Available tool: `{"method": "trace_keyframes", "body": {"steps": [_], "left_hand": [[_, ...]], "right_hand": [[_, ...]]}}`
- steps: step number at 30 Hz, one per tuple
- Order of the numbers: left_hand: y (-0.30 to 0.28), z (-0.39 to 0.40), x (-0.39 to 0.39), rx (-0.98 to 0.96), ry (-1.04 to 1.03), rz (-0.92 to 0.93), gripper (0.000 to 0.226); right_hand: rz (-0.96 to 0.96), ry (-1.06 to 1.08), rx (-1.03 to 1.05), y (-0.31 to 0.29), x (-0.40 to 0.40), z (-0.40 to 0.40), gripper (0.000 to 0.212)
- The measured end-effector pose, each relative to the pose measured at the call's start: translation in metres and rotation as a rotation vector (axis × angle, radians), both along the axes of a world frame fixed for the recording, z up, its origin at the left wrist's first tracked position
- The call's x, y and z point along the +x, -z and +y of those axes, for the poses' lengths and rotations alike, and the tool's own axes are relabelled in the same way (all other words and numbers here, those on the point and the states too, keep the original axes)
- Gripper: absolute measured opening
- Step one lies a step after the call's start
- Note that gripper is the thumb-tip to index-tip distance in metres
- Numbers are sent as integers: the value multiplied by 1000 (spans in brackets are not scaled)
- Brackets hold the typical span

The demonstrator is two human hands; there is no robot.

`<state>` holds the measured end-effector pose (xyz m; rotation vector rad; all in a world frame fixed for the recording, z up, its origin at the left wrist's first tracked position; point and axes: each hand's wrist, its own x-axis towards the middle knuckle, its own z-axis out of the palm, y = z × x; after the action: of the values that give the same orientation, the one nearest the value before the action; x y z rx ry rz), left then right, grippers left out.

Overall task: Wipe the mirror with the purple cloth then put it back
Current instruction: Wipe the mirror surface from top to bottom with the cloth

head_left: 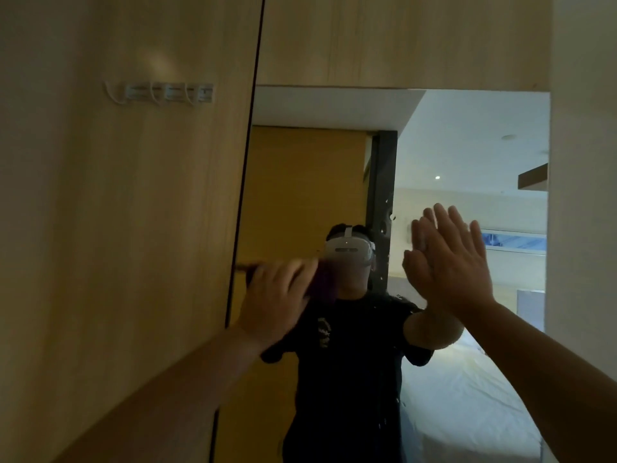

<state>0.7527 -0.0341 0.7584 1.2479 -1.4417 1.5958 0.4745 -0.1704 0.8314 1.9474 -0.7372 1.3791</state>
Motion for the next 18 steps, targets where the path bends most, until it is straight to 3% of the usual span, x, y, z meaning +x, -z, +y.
{"method": "trace_keyframes", "body": {"steps": [3,6,9,14,18], "left_hand": [[-105,-7,-30,-100,-15,-5,55],[-199,-19,-60,-206,-61,23,55],[-245,-41,-79,-136,-135,65,59],[-238,-64,-82,-85,-143,48,57],[-164,-59,-87,6,-44,-95,60]], "right_hand": [[17,97,11,-1,-19,-12,61],[17,125,-28,2,-21,-19,62],[1,107,-55,2,-20,-23,65],[-10,69,-89,3,-21,-28,67],[-12,18,-91,2,-22,-31,62]]}}
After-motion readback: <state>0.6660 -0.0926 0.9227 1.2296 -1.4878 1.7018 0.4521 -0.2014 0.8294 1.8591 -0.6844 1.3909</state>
